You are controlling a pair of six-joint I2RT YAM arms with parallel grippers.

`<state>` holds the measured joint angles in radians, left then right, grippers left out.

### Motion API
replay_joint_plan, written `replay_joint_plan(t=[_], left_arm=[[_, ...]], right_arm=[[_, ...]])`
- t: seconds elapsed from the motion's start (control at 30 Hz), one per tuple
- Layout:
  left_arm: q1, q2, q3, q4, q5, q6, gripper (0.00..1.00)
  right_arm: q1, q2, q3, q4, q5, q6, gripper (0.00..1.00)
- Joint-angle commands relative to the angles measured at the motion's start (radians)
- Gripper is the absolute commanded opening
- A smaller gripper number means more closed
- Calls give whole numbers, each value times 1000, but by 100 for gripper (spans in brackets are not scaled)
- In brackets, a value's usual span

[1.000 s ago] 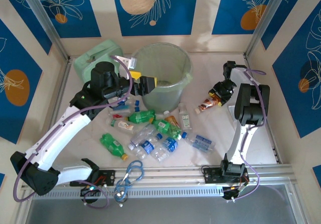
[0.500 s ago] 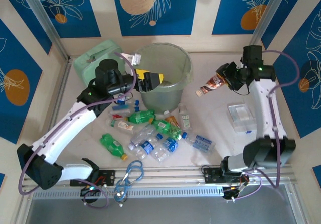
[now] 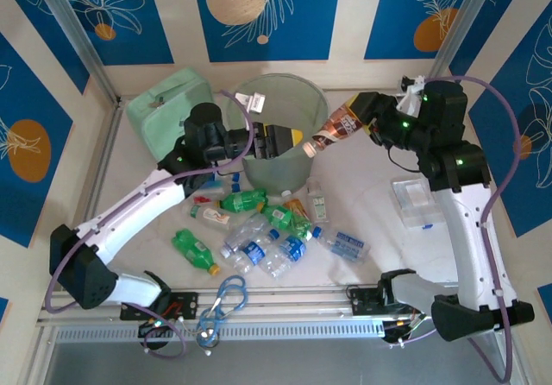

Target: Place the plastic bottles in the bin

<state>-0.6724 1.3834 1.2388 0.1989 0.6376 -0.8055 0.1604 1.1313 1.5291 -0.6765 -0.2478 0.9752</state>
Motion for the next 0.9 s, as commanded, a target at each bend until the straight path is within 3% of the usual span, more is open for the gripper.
replay_joint_plan(t=[0.0,0.23,0.4,0.87], left_arm=[[-22,15,30,130,69,-70,100],[-32,47,14,254,94,-160,100],[-32,48,35,235,80,-139,99],[-32,65,34,268,120,-160,72]], right_arm=[[24,12,2,112,-54,49,51],[53,28,-17,193,-80,94,52],[78,26,-24,204,-70,82,52],[120,51,-16,222,-37,68,54]])
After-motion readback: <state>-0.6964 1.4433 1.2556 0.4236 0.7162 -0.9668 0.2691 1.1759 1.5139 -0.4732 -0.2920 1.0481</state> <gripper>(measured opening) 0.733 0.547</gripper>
